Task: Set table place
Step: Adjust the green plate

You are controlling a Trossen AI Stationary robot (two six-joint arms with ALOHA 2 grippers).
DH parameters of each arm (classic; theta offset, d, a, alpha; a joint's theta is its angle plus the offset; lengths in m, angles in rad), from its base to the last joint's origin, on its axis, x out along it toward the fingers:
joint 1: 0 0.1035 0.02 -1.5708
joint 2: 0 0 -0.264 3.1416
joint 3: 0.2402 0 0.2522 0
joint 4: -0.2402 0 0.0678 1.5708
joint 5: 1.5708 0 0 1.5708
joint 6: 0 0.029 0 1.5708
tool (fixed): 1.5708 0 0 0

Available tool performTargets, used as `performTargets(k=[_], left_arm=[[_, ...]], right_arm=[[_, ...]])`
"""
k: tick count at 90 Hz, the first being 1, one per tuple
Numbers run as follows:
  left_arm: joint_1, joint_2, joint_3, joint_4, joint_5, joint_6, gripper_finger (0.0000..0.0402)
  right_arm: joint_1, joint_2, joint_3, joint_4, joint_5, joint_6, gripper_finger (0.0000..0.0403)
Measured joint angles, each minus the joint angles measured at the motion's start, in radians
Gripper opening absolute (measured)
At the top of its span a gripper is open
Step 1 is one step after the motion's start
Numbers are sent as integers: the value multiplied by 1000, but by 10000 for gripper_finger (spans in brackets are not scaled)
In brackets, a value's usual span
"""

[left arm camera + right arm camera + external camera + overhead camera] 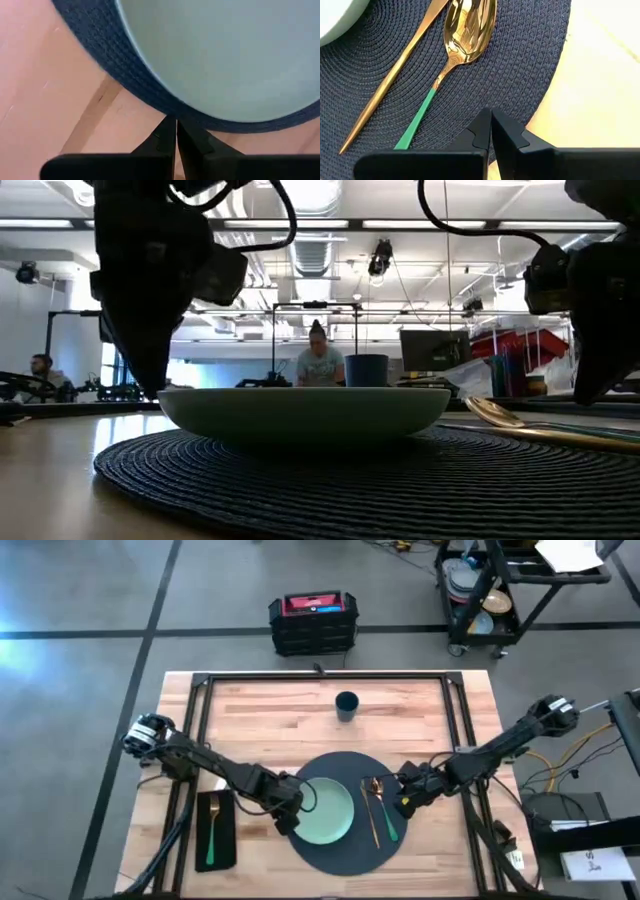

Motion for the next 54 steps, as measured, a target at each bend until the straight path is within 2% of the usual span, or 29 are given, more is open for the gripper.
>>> performTargets(k=[13,54], left_arm=[[4,0,1,99,-21,28,0],[1,-16,0,42,-29,-24,0]], right_arm=[[0,0,0,-2,0,-5,0],[0,0,0,-49,0,-7,0]])
